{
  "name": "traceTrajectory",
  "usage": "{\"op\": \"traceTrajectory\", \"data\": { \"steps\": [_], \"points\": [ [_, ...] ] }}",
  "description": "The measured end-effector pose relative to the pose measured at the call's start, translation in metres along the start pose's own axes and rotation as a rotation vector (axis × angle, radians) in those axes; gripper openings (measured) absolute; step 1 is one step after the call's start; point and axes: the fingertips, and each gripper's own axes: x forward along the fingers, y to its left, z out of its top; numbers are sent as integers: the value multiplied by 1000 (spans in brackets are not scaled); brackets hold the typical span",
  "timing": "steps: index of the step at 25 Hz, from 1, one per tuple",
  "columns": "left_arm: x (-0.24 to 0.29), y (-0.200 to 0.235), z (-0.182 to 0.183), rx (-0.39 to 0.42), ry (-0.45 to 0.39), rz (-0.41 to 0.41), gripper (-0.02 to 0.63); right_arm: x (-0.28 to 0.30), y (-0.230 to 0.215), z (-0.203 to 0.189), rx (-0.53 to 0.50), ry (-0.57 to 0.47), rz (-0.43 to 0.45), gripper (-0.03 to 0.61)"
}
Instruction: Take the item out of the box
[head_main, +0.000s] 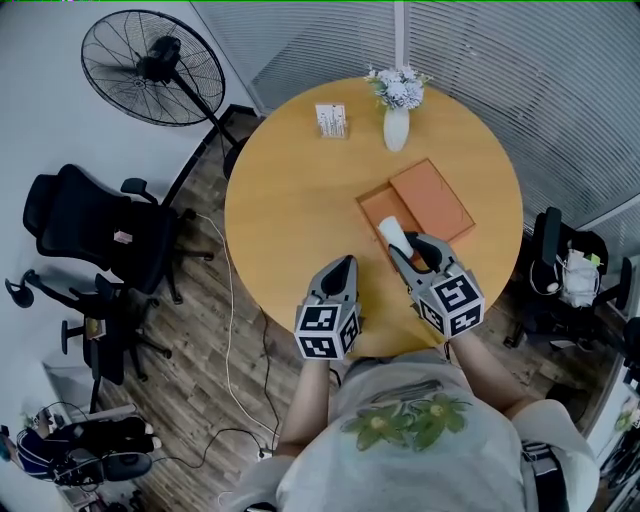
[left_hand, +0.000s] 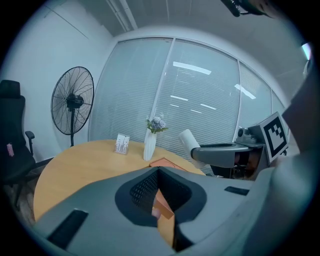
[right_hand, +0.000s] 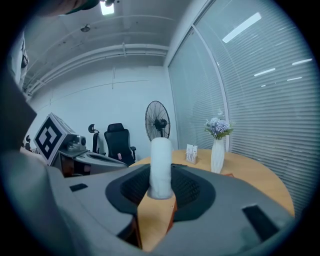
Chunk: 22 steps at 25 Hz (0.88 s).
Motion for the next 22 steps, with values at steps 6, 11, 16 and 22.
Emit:
{"op": "traceTrajectory", "data": {
  "steps": [6,11,16,22],
  "points": [
    [-6,2,-1,-5,-10,15,2,-2,1,-2,-6,3,-9,132],
    [-11,4,-2,-14,-17,28,2,-2,3,1,-6,-5,-7,132],
    [-14,5,-5,-20,-18,36,2,-3,5,0,3,-8,-7,132],
    [-17,3,-4,-16,-25,39,2,-5,7,-1,11,-11,-4,132]
  ]
}}
